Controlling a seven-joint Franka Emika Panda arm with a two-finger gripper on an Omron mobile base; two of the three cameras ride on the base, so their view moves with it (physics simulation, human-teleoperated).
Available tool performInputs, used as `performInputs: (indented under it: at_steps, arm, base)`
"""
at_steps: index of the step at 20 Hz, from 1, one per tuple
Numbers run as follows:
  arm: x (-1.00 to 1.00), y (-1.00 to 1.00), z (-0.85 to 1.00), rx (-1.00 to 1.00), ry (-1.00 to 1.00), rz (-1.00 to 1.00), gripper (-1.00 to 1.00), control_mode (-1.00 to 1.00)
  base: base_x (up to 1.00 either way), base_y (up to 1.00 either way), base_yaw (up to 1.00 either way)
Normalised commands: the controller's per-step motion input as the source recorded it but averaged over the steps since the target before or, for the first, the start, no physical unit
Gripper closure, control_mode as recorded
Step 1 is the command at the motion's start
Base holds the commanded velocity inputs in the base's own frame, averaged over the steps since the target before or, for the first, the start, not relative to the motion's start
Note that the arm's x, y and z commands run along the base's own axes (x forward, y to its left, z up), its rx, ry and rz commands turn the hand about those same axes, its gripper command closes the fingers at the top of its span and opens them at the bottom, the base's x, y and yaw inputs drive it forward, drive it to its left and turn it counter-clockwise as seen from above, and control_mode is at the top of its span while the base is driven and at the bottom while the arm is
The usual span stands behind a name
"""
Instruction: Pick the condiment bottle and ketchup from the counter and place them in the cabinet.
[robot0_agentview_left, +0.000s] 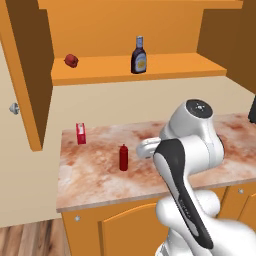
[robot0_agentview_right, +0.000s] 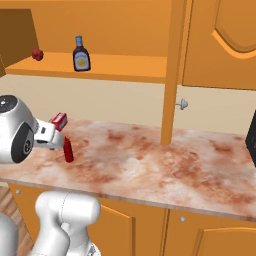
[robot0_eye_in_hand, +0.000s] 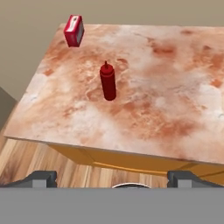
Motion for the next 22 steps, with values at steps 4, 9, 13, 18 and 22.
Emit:
performInputs:
  at_steps: [4,9,13,18,22]
  arm:
    - [0.26,0.00,-0.15,0.00,0.00,0.00,-1.00,-1.00]
    - [0.19,0.01,-0.16,0.00,0.01,0.00,-1.00,-1.00]
    - [0.15,0.10,-0.18,0.00,0.02,0.00,-1.00,-1.00]
    - [0.21,0.19,-0.19,0.00,0.04,0.00,-1.00,-1.00]
    - [0.30,0.09,-0.16,0.00,0.02,0.00,-1.00,-1.00]
  base:
    - [0.00,0.00,0.00]
    - [0.00,0.00,0.00]
    - [0.00,0.00,0.00]
    - [0.00,0.00,0.00]
    - [0.00,0.00,0.00]
